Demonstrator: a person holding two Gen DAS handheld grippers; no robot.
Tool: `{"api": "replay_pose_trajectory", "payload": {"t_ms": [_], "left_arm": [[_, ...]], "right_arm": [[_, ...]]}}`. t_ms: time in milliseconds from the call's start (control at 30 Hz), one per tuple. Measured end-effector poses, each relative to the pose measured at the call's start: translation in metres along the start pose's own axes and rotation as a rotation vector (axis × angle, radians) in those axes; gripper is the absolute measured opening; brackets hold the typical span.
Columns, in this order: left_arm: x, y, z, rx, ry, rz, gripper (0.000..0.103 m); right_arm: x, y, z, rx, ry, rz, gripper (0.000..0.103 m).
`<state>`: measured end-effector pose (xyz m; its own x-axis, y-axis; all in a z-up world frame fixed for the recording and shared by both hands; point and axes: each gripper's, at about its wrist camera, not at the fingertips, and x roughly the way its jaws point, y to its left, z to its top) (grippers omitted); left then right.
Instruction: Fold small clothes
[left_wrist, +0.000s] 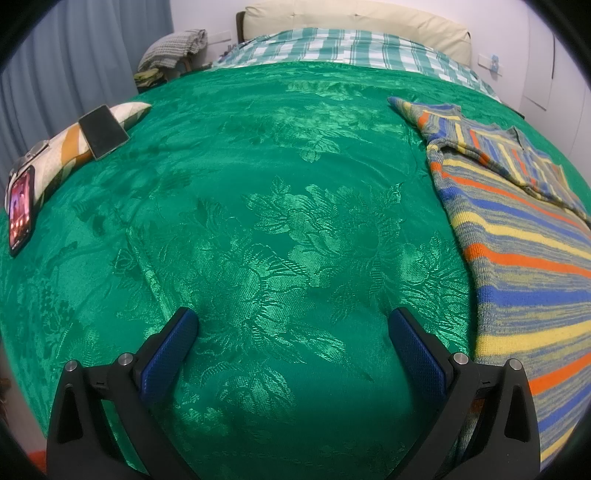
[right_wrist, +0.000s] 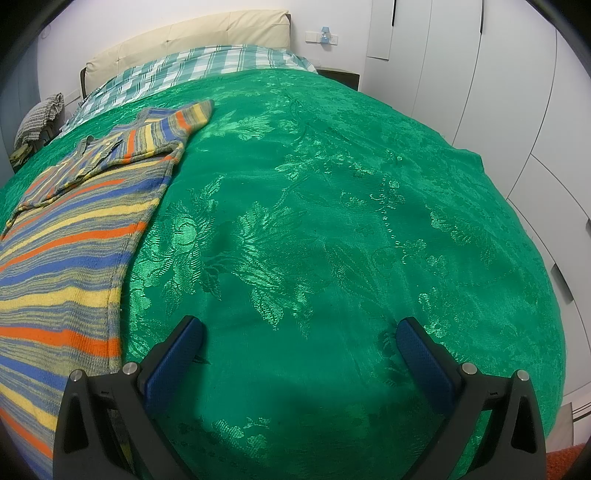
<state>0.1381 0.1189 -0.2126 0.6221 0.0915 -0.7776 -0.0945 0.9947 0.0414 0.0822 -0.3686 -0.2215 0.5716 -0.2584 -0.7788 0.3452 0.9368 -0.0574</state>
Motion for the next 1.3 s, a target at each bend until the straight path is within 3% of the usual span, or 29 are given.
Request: {"api": "replay_pose_trajectory", "payload": {"t_ms": [1300], "left_arm": [[0.0005,0.0001,-0.0001,0.001,-0.001,0.005,0.103]], "right_arm": [[0.0006,0.0013,-0.0004,-0.004,0.0,-0.006,0.103]]}}
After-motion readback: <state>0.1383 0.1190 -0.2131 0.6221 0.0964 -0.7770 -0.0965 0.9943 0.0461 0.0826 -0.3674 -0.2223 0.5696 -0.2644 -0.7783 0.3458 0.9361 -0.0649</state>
